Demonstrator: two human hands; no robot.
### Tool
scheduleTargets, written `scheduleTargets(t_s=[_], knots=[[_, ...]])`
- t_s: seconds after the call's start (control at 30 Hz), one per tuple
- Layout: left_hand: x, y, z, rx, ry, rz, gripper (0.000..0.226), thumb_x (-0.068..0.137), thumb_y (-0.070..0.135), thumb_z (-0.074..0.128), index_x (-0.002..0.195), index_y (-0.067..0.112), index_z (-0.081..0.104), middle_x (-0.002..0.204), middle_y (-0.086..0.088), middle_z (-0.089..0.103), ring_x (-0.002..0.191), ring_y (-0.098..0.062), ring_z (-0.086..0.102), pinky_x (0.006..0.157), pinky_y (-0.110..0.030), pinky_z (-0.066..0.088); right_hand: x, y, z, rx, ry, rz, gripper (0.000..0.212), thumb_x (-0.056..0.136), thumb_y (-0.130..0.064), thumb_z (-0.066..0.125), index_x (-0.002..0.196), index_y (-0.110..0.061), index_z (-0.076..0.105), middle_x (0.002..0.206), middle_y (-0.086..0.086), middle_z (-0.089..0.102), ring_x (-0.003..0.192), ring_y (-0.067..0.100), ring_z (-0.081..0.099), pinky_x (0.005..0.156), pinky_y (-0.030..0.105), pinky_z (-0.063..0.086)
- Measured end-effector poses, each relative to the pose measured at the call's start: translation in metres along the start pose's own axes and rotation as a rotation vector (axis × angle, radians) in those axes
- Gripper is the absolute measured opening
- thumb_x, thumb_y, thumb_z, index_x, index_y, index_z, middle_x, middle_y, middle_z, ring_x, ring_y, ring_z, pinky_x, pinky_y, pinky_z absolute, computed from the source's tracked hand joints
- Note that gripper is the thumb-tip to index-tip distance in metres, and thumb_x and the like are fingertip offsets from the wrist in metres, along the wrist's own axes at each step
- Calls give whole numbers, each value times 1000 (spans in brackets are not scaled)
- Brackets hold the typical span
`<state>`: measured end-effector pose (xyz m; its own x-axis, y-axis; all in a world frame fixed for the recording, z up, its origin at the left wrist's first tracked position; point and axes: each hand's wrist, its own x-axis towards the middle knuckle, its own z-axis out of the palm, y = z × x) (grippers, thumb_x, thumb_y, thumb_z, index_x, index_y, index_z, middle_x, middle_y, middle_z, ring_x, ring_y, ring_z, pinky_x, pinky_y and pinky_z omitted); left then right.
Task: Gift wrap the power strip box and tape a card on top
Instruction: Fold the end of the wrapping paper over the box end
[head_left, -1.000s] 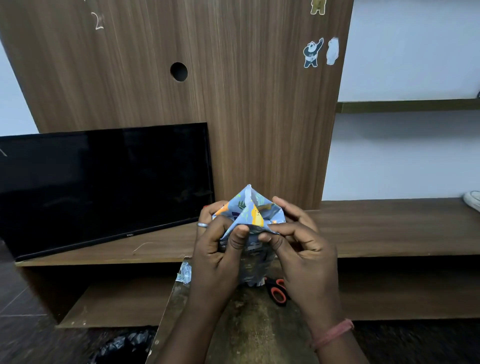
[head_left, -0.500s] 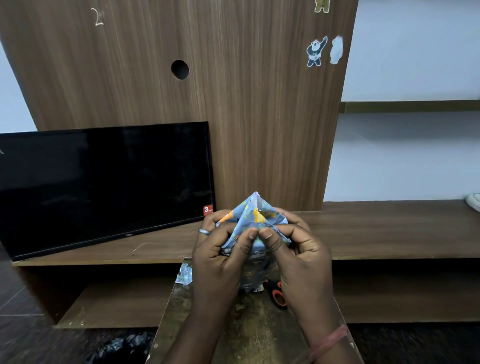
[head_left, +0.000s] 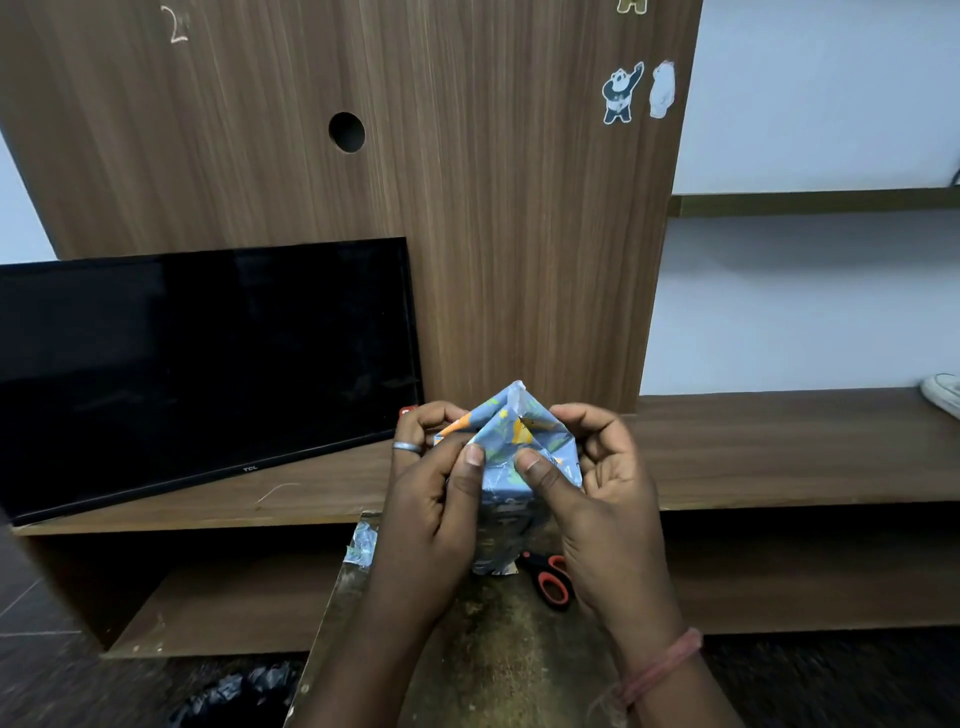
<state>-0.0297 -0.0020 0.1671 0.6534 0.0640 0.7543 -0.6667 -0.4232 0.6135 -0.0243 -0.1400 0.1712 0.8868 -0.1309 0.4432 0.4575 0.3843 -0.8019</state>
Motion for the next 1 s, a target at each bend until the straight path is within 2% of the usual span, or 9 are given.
scheduleTargets(t_s=[0.07, 0.17, 0.27, 0.37, 0.47, 0.6, 0.7, 0.9, 1.0], knots=[[2, 2, 0, 57, -33, 14, 24, 103, 18, 47, 108, 23, 70, 120, 6, 47, 119, -13, 51, 96, -11, 36, 0, -1, -3, -13, -22, 22, 38, 82, 6, 74, 114, -11, 62, 109, 9, 73, 102, 25, 70, 85, 36, 57], [3, 6, -1, 75, -25, 46, 29, 102, 20, 52, 117, 39, 67, 120, 7, 44, 116, -15, 52, 97, -11, 35, 2, -4, -4, 18, -15, 13, 40, 83, 7, 73, 116, -11, 62, 110, 9, 73, 102, 24, 70, 85, 35, 57], [4, 10, -2, 60, -2, 62, 43, 100, 14, 54, 137, 36, 61, 119, 1, 46, 116, -18, 52, 99, -11, 35, 2, -4, -3, 51, 2, -20, 52, 81, 10, 73, 123, -16, 59, 113, 13, 68, 102, 21, 69, 85, 31, 57], [5, 11, -3, -72, -8, 19, 67, 97, 9, 56, 156, 32, 35, 121, 0, 54, 115, -21, 57, 100, -25, 44, 2, -1, -2, 61, -7, -28, 56, 81, 11, 73, 127, -18, 60, 120, 19, 63, 103, 23, 69, 87, 33, 57], [5, 2, -7, -298, -41, -118, 82, 93, 14, 63, 159, 32, 19, 126, 6, 62, 117, -24, 63, 100, -38, 51, 3, 0, -2, 53, -38, -26, 54, 82, 11, 72, 126, -20, 64, 122, 24, 62, 107, 26, 67, 92, 39, 57], [0, -11, -11, -564, -72, -376, 74, 83, 31, 74, 150, 30, 43, 136, -9, 65, 125, -33, 62, 104, -54, 50, 3, 3, -2, 72, -68, -5, 50, 85, 9, 71, 124, -22, 68, 122, 27, 62, 110, 33, 66, 100, 52, 53], [-4, -11, -9, -615, -83, -375, 44, 84, 30, 69, 126, 16, 66, 117, -16, 71, 107, -34, 68, 87, -42, 56, 1, 3, 2, 91, -104, 30, 43, 88, 10, 67, 123, -16, 68, 119, 16, 71, 112, 34, 68, 98, 51, 53], [1, -11, -10, -557, -57, -330, 23, 85, 25, 63, 105, 16, 69, 94, -13, 67, 86, -24, 62, 73, -35, 49, 6, -2, 2, 72, -166, 113, 38, 92, 12, 58, 123, -8, 66, 116, 13, 73, 110, 30, 69, 92, 39, 57], [0, -7, -6, -532, -35, -319, 17, 83, 28, 64, 98, 22, 71, 88, -7, 66, 82, -22, 60, 72, -36, 47, 7, -6, 0, 48, -156, 103, 33, 89, 15, 58, 113, -5, 70, 107, 12, 76, 98, 22, 72, 82, 31, 58]])
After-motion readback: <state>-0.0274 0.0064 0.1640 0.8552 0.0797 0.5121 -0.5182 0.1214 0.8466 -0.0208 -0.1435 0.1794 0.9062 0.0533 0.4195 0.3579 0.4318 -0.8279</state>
